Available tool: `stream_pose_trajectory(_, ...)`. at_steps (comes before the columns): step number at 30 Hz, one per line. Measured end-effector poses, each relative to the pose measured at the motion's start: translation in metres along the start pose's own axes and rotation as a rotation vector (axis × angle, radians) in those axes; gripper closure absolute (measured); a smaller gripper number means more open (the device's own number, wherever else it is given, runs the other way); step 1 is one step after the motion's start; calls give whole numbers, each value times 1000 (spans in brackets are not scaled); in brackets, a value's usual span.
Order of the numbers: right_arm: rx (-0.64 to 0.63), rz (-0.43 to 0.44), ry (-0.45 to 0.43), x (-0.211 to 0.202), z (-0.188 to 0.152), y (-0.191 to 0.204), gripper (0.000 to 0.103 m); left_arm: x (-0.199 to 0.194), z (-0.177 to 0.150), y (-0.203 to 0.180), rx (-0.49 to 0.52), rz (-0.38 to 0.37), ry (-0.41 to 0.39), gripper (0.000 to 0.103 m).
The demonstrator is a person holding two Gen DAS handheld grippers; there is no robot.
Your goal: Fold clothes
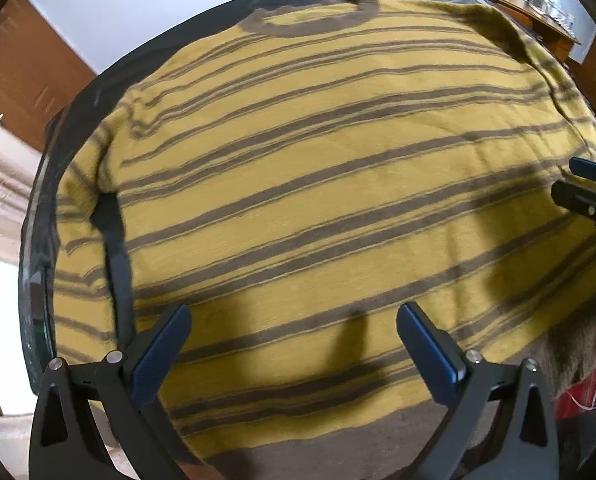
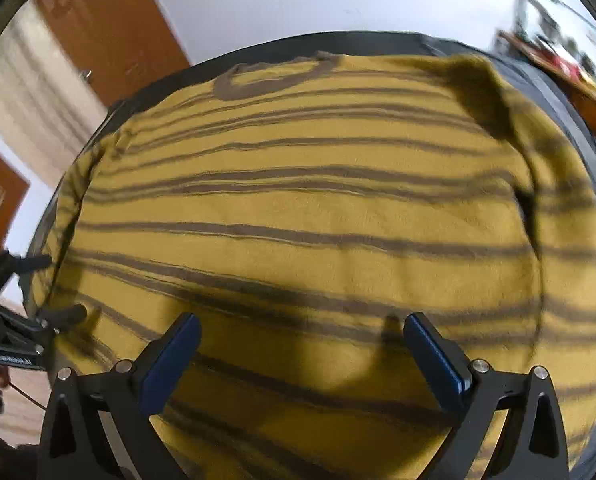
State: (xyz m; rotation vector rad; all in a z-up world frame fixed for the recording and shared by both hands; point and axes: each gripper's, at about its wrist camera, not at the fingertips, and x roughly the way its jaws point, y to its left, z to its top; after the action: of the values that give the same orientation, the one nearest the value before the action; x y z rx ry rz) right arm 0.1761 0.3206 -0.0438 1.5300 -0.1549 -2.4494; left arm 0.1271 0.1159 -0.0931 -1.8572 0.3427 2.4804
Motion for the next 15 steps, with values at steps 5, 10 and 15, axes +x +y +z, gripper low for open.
stream_pose_trajectory(5,100,-29,-18,-27,-19,-38,0,-6,11,-29,80,-52,-22,0)
stream_pose_trajectory(10,178,-125,8,-43,-49,-75,0,-19,19,-72,187,-129,-49,0)
stream_pose_trajectory(15,209,-249,41,-52,-79,-103,0,-29,17,-111,295,-157,-67,0)
